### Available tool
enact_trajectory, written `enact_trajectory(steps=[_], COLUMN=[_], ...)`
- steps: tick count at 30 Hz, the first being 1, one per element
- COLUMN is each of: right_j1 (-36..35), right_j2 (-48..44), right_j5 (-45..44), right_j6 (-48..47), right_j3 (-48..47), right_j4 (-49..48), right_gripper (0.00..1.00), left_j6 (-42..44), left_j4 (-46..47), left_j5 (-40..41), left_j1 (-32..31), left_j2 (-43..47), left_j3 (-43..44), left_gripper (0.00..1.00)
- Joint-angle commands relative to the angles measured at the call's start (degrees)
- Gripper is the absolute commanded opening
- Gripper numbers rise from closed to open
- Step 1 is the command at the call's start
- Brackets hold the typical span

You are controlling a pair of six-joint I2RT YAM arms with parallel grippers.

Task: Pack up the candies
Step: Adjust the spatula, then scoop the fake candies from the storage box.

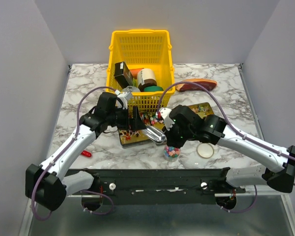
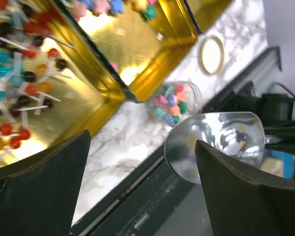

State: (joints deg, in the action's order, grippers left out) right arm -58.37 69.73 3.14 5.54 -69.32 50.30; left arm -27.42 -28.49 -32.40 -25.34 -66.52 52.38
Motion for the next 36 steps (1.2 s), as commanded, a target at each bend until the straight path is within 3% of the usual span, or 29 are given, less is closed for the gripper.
enact_trajectory(steps=[1, 5, 10, 14, 18, 21, 36], right_j1=[0.45, 0.45, 1.24, 1.24, 1.33, 1.33, 1.24], right_j2=[5.56, 11.8, 21.65, 30.27, 36.07, 39.24, 49.0], right_j5=[-1.82, -1.91, -0.41, 0.29, 0.21, -2.69, -13.06], right_j6=[0.44, -0.53, -3.08, -4.22, -5.01, -5.01, -8.97], right_j3=[-4.24, -9.94, -21.26, -28.22, -31.75, -33.33, -40.45], right_j4=[4.27, 8.92, 14.02, 19.21, 22.64, 24.58, 26.95], right_gripper=[0.01, 0.01, 0.01, 0.01, 0.01, 0.01, 0.01], left_j6=[1.58, 0.18, -4.65, -8.7, -11.16, -11.6, -12.92], left_j4=[-1.57, -2.01, -8.33, -11.32, -11.33, -10.45, -7.99], left_j5=[15.86, 27.02, 43.53, 48.04, 47.88, 45.77, 45.23], left_j1=[0.82, 1.0, 1.35, 2.05, 2.75, 3.11, 3.46], left_j2=[7.1, 12.28, 12.12, 11.06, 11.76, 11.77, 7.46], left_j3=[2.46, 1.41, 0.97, -0.96, -4.73, -7.37, -9.84], left_gripper=[0.99, 0.99, 0.98, 0.88, 0.74, 0.69, 0.63])
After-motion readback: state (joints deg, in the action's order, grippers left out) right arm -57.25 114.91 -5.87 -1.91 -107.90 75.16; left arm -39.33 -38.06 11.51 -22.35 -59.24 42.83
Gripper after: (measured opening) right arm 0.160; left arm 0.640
